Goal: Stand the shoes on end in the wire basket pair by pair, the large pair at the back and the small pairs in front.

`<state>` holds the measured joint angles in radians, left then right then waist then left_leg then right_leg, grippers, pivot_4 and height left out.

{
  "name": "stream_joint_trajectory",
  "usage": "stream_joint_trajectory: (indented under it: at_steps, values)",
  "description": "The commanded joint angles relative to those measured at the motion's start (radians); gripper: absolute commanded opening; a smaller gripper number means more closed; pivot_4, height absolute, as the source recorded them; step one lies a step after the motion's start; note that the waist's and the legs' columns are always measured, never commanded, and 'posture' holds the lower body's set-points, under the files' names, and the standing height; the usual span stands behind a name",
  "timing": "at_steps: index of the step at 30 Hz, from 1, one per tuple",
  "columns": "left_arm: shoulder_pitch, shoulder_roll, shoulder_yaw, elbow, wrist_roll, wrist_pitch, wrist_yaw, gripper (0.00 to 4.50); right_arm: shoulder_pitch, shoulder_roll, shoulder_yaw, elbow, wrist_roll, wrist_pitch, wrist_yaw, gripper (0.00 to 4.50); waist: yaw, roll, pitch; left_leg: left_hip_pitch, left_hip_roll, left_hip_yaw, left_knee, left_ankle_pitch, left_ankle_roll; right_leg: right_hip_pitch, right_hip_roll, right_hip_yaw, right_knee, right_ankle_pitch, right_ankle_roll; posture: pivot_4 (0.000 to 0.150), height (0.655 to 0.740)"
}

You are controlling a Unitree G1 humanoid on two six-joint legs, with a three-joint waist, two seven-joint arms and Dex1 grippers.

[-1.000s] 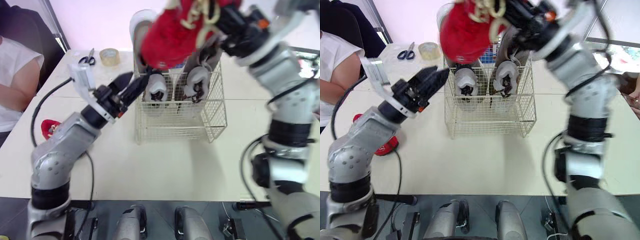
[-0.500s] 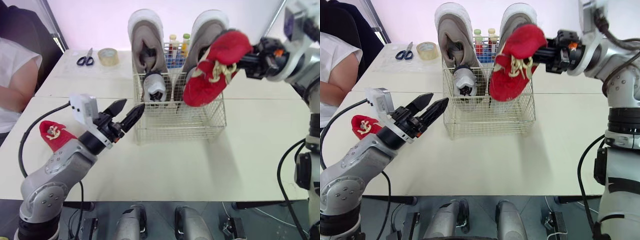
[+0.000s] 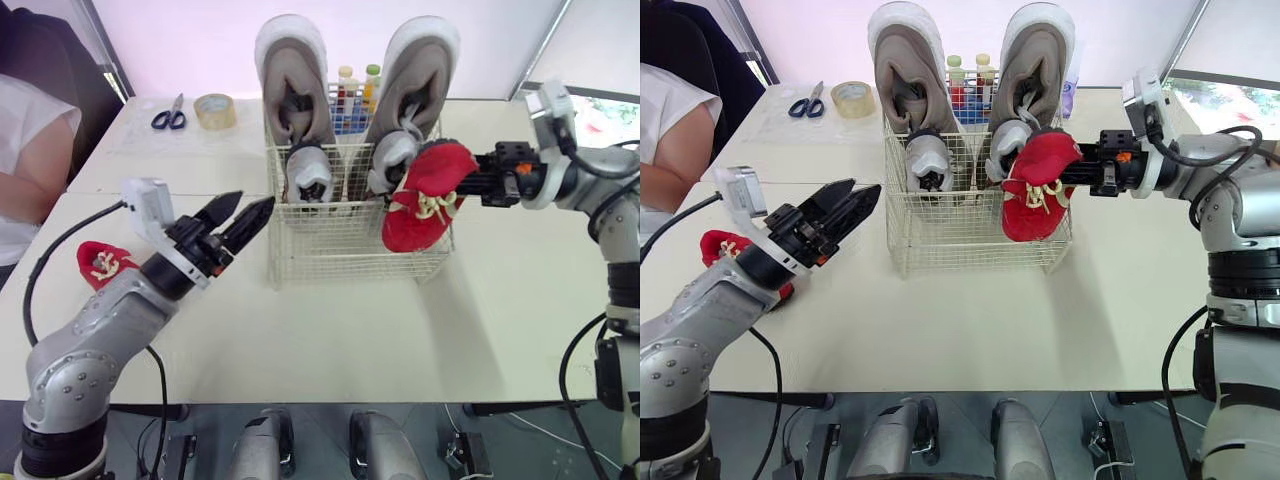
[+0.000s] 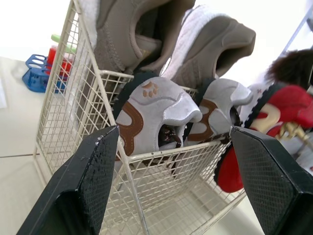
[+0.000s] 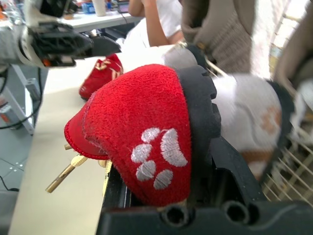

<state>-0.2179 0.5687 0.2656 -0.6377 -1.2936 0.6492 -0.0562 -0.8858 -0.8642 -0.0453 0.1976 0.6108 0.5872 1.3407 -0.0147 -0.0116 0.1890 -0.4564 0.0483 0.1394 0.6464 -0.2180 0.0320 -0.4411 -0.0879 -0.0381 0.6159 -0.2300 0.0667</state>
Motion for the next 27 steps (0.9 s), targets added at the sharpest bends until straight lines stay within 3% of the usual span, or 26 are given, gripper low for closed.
stream_joint_trajectory:
  at_steps: [1, 9, 17, 22, 27]
  values:
    - [-0.013, 0.016, 0.04, -0.013, -0.046, -0.008, 0.01, 3.7, -0.027, -0.019, -0.035, -0.024, 0.003, -0.018, 0.028, 0.57, 0.0, 0.0, 0.0, 0.0, 0.0, 0.0, 0.0, 0.0, 0.0, 0.0, 0.0, 0.0, 0.0, 0.0, 0.0, 0.15, 0.74]
    - [-0.013, 0.028, 0.022, 0.002, -0.048, -0.003, 0.02, 3.7, 0.026, 0.009, -0.002, -0.022, -0.035, -0.049, 0.068, 0.57, 0.001, 0.0, 0.0, 0.0, 0.0, -0.001, 0.002, 0.0, 0.001, 0.001, 0.001, -0.001, 0.001, 0.0, 0.0, 0.15, 0.74]
    - [-0.011, 0.029, 0.025, 0.01, -0.043, -0.006, 0.029, 3.78, 0.065, 0.027, 0.003, 0.065, -0.094, -0.107, 0.07, 4.45, 0.002, 0.0, 0.0, 0.0, 0.0, -0.002, 0.005, 0.002, 0.003, 0.002, 0.005, -0.002, 0.003, 0.001, 0.003, 0.15, 0.74]
    - [-0.011, 0.057, 0.057, 0.021, -0.054, -0.003, 0.03, 3.78, 0.091, -0.001, -0.05, 0.04, -0.077, -0.083, 0.039, 4.45, 0.002, 0.0, 0.0, 0.001, 0.001, -0.002, 0.005, 0.002, 0.002, 0.002, 0.005, -0.002, 0.005, 0.002, 0.003, 0.15, 0.74]
    - [-0.01, 0.115, 0.103, 0.043, -0.08, 0.012, 0.03, 3.78, 0.129, -0.002, -0.187, -0.049, 0.059, 0.022, -0.006, 4.45, 0.002, 0.0, 0.0, 0.001, 0.001, -0.002, 0.005, 0.002, 0.001, 0.002, 0.006, -0.002, 0.005, 0.002, 0.003, 0.15, 0.74]
